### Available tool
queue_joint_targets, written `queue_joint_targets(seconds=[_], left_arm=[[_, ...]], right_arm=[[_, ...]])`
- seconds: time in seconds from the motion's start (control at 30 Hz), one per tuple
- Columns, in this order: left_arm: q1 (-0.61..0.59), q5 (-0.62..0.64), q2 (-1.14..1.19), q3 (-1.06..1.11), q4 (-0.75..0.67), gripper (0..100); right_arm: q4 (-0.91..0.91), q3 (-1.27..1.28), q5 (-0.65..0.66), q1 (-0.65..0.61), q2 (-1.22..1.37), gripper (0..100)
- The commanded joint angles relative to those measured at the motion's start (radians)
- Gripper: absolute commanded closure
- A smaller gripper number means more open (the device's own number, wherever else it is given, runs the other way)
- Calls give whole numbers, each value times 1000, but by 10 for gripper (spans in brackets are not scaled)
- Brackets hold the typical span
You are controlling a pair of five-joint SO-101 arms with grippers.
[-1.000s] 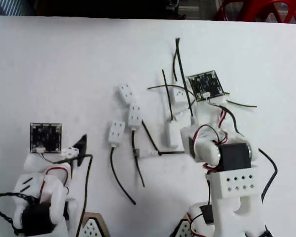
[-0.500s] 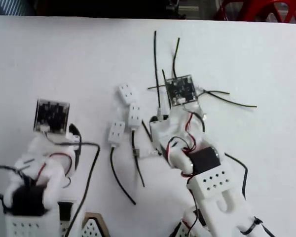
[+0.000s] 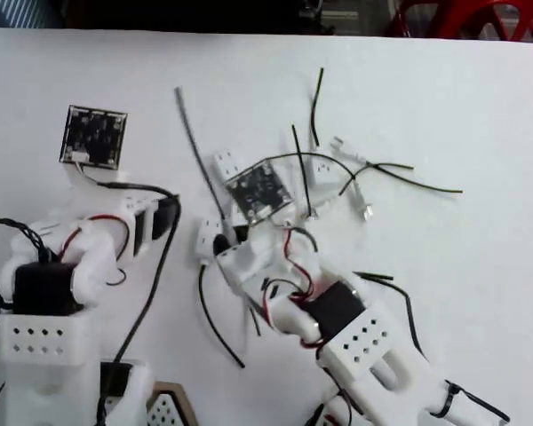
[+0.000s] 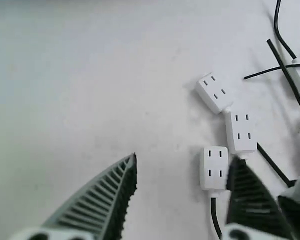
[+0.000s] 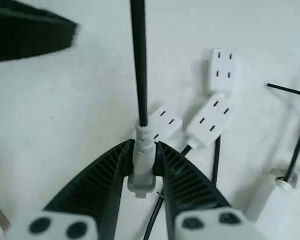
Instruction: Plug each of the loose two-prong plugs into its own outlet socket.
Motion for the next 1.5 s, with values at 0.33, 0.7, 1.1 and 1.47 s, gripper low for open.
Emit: queue_joint_targets(seconds=[0.33, 0.7, 1.1, 1.47], left_arm=[[292, 12, -1, -14, -9, 657], [143, 12, -8, 37, 6, 653], [136, -60, 638, 5, -190, 653], [137, -60, 1047, -193, -190, 657]], right_arm=[[-54, -6, 28, -70, -19, 981], [-53, -3, 26, 107, -16, 981], [-202, 143, 28, 288, -16, 981], [-196, 144, 25, 294, -16, 981]])
